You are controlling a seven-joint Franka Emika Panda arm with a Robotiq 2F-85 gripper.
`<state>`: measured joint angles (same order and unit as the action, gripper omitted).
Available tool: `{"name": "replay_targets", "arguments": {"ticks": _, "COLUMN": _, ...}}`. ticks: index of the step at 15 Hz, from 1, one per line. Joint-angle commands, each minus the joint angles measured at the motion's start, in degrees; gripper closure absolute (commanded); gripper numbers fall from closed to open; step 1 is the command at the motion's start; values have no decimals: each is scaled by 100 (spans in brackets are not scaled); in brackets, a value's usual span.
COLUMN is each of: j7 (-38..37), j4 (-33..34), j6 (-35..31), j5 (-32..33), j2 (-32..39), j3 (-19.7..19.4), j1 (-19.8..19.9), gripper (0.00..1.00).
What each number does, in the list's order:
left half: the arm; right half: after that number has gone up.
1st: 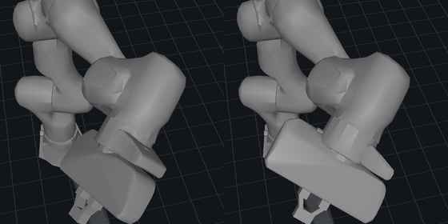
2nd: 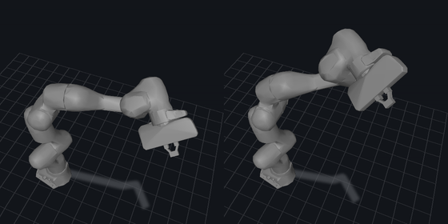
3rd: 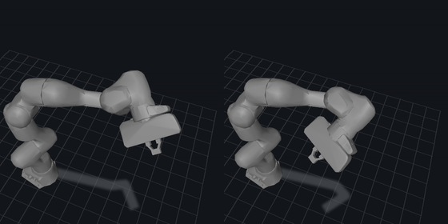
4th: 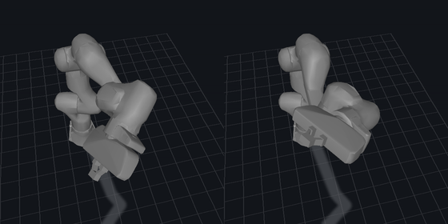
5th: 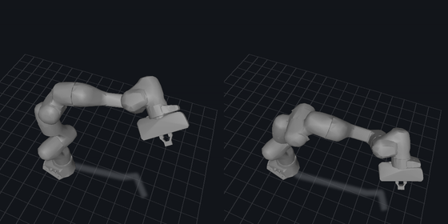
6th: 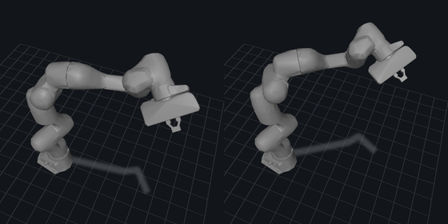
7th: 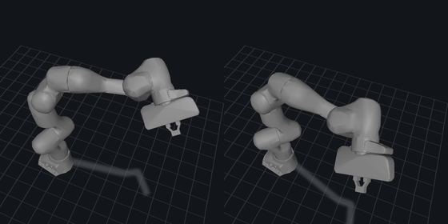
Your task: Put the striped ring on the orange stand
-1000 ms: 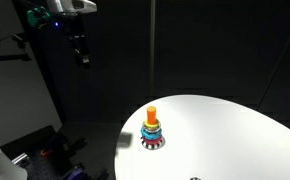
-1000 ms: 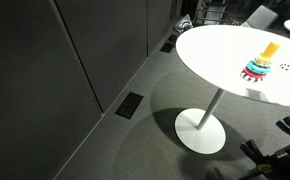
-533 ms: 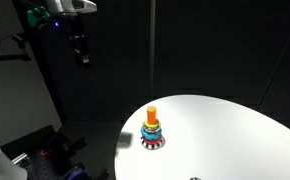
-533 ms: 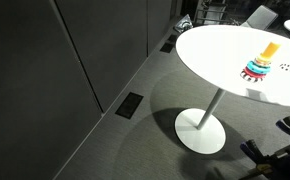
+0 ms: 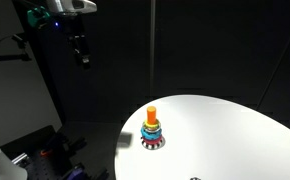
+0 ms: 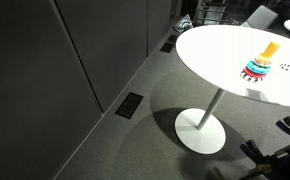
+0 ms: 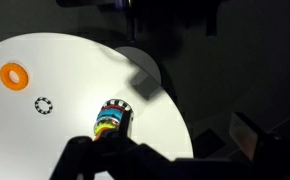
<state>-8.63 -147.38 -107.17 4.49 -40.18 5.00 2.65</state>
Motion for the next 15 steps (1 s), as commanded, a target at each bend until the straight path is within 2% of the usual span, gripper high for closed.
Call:
{"name": "replay_targets", "arguments": {"ticks": 1, "j7": -28, "j4": 12, "j6": 16, "j5": 29, "j2": 6, "j3": -44, "j1": -54, "gripper": 0}}
{"name": "replay_targets", "arguments": {"ticks": 9, "j7": -57, "j4": 43, "j6": -33, "j5": 42, "j2": 46, "j3": -46, "j1": -31, "gripper": 0}}
{"name": "replay_targets", "arguments": {"ticks": 15, "j7": -178, "j4": 471, "j6": -258, "j5": -42, "j2": 403, "j3": -218, "j1": 121, "gripper": 0}}
